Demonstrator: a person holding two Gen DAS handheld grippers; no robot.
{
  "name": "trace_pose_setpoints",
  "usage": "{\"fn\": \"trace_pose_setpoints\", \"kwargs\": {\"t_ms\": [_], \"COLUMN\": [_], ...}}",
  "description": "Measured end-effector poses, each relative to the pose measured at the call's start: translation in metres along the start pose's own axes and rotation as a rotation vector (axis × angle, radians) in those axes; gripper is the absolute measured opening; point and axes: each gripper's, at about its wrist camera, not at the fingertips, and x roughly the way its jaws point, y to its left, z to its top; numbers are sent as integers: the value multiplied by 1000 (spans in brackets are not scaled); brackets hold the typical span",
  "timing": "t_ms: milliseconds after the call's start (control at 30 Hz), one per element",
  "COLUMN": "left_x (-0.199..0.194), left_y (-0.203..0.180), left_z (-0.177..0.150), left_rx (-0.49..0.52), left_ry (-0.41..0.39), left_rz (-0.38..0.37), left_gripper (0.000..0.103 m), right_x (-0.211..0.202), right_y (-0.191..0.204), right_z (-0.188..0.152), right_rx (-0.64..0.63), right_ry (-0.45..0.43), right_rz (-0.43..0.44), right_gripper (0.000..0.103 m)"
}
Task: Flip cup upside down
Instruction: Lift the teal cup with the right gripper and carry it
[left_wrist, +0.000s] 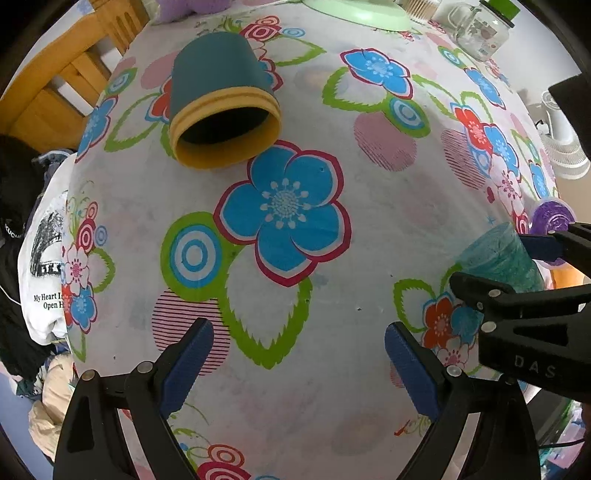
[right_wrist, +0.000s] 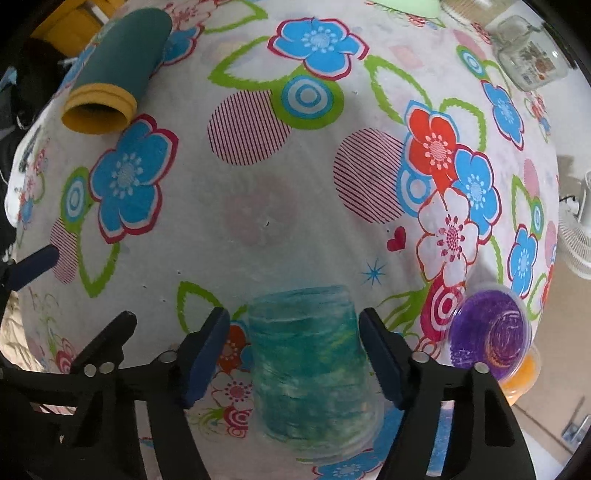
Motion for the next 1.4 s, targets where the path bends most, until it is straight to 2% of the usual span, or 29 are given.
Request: {"fn": "trace_pose_setpoints", "kwargs": {"t_ms": [33, 200, 433, 833, 967, 1300, 1400], "left_x": [1, 5, -10, -48, -65, -102, -106], "left_y": [0, 3, -4, -18, -9, 3, 5], "left_z": [1, 5, 5, -11, -20, -45, -51], "left_rx": [-3, -18, -17, 24, 14, -5, -21], "left_ry": [0, 1, -21, -108, -138, -235, -259], "left_rz": [-1, -9, -10, 22, 37, 53, 44], "left_gripper": [95, 95, 95, 95, 95, 95, 95], "right_x": [2, 7, -16, -78, -89, -128, -132], "right_y": [0, 8, 3, -2, -2, 15, 14], "right_z": [1, 6, -3, -48, -62, -103, -112], "right_rx": [-12, -21, 0, 57, 73, 80, 96], "right_ry": [11, 10, -71, -264, -325, -579, -628], "right_rz": [-9, -4, 19, 53, 72, 65, 57], "right_gripper": [60, 58, 58, 58, 58, 58, 58]}}
